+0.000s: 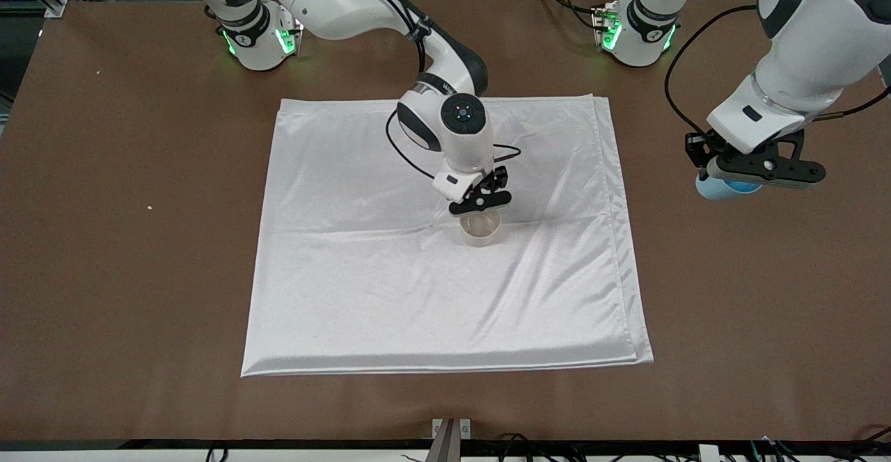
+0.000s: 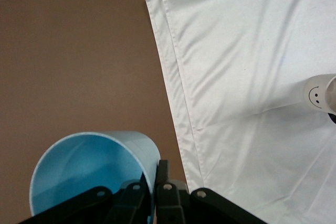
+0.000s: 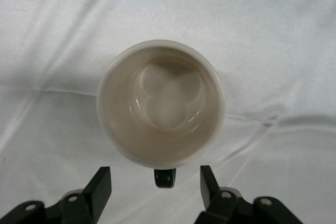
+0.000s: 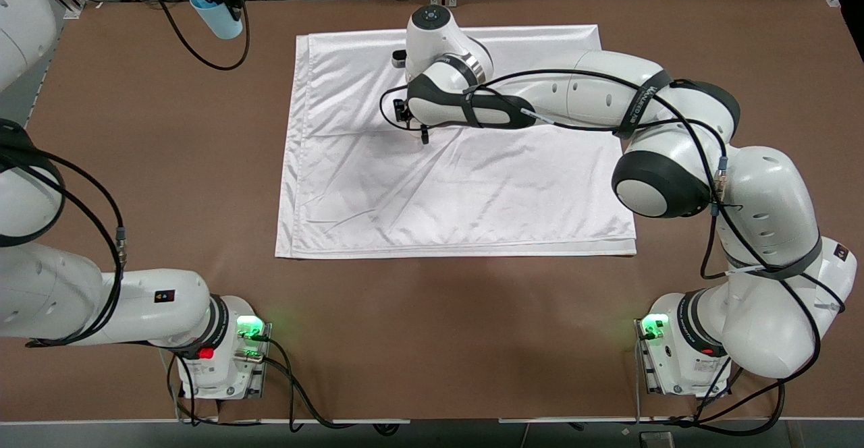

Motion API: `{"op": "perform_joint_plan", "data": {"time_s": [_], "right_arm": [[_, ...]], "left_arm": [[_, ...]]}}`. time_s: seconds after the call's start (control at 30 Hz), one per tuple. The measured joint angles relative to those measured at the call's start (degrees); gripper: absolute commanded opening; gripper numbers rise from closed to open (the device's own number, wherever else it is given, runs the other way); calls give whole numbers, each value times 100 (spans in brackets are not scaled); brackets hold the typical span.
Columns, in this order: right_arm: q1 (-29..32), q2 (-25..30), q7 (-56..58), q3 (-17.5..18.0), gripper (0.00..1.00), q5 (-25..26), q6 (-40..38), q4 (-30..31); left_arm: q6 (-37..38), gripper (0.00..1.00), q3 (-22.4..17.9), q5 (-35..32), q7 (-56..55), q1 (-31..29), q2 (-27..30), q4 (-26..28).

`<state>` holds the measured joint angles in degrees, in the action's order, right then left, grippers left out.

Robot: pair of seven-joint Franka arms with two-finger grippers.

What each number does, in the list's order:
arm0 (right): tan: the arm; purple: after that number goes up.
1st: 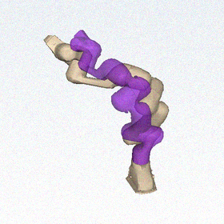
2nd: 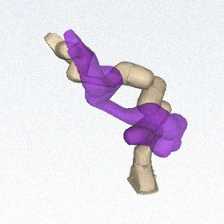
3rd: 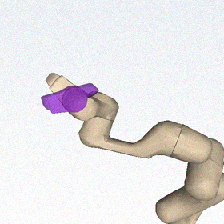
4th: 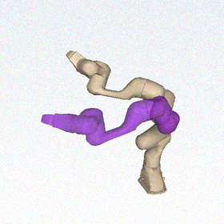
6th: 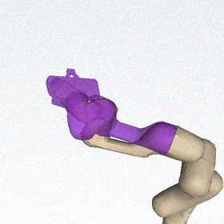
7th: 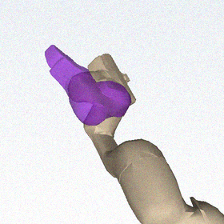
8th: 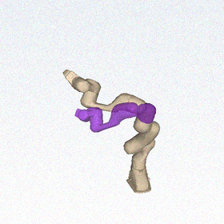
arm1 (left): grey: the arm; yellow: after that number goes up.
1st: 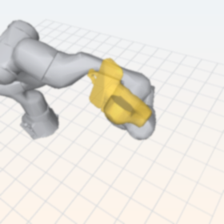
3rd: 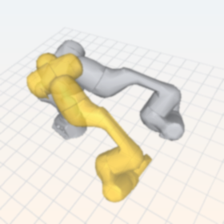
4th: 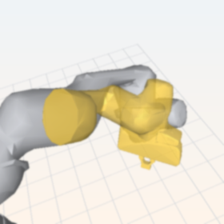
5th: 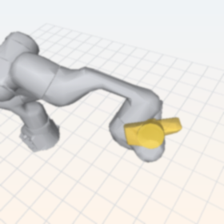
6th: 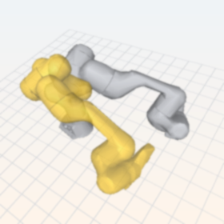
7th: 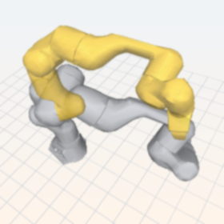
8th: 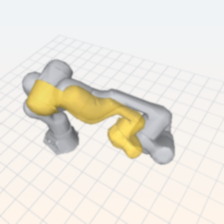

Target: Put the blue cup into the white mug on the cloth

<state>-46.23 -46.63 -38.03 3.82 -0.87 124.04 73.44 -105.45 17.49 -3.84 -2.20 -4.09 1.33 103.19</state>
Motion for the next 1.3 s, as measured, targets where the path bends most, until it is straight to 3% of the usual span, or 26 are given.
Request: {"op": "perform_joint_plan", "data": {"time_s": [0.23, 0.6, 1.07, 1.3], "right_arm": [[31, 302, -6, -73, 100, 1, -672, -149], [118, 1524, 41, -497, 100, 1, -2066, -210], [152, 2508, 744, -1398, 100, 70, -3184, -151], [169, 2935, 1073, -1953, 100, 90, -3332, 64]], "left_arm": [[0, 0, 57, 8, 0, 3, -29, -66], [1, 0, 304, 20, -3, 13, -58, -189], [-10, 0, 1101, 18, -587, 146, -519, -407], [-15, 0, 1166, -198, -928, 661, -969, -674]]}}
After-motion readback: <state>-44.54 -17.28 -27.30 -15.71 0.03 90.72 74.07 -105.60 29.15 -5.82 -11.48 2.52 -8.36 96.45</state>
